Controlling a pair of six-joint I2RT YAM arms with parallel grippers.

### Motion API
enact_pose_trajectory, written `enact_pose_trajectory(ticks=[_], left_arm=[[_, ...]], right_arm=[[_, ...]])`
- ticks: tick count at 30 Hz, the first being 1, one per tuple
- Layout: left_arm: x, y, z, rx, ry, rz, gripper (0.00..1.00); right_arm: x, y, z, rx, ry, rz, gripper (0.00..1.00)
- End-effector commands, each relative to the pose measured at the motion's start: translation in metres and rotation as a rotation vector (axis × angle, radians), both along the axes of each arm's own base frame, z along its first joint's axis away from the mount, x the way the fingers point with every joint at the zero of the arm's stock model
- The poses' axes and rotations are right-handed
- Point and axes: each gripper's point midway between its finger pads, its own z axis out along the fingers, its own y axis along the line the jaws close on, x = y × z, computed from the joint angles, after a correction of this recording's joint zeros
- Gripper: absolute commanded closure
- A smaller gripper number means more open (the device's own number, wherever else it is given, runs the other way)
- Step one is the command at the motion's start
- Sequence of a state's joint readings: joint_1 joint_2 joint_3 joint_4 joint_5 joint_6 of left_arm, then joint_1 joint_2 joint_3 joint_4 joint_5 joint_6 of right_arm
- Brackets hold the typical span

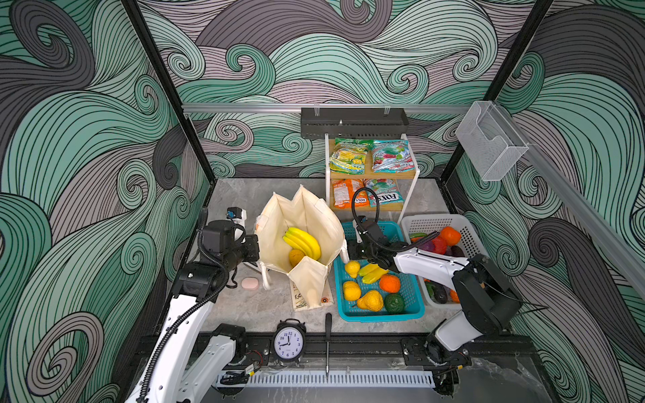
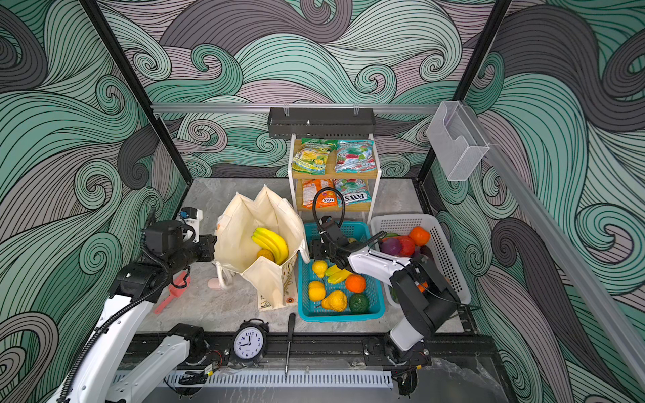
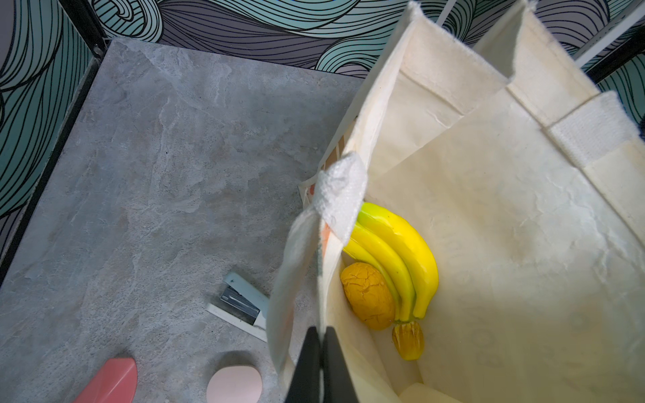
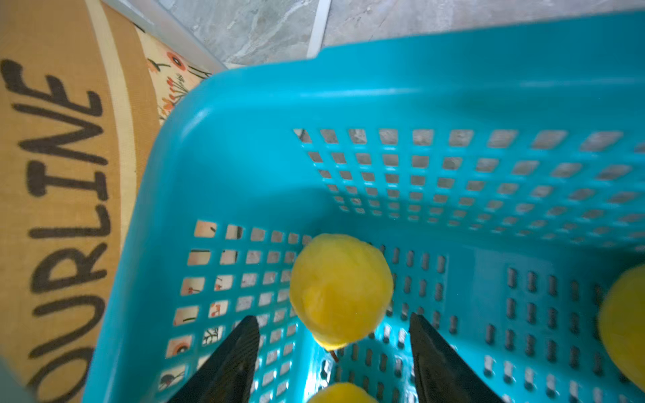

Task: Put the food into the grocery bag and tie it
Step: 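Lower the right gripper onto a yellow lemon and grasp it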

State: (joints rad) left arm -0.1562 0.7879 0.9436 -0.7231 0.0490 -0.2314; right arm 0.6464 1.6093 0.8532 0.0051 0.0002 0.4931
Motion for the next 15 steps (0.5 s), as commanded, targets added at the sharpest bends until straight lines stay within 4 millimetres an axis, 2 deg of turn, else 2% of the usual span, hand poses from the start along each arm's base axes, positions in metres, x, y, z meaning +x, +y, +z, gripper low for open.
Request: enact_pose_trajectory(ticks=[1, 7, 15], left_arm=[[0.001, 0.001, 0.001, 0.000, -0.005, 0.005, 1.00], [0.001, 0.002, 0.000, 0.002, -0.003, 0.007, 1.00], [0.001, 0.002, -0.001, 0.006, 0.002, 0.010, 1.00]], right_arm=[[0.008, 0.004, -0.002, 0.013, -0.005, -0.018, 0.32], [0.012, 0.000, -0.021, -0.025, 0.008, -0.035, 0.32], [0.011, -0.007, -0.023, -0.054, 0.005, -0.055, 0.34]])
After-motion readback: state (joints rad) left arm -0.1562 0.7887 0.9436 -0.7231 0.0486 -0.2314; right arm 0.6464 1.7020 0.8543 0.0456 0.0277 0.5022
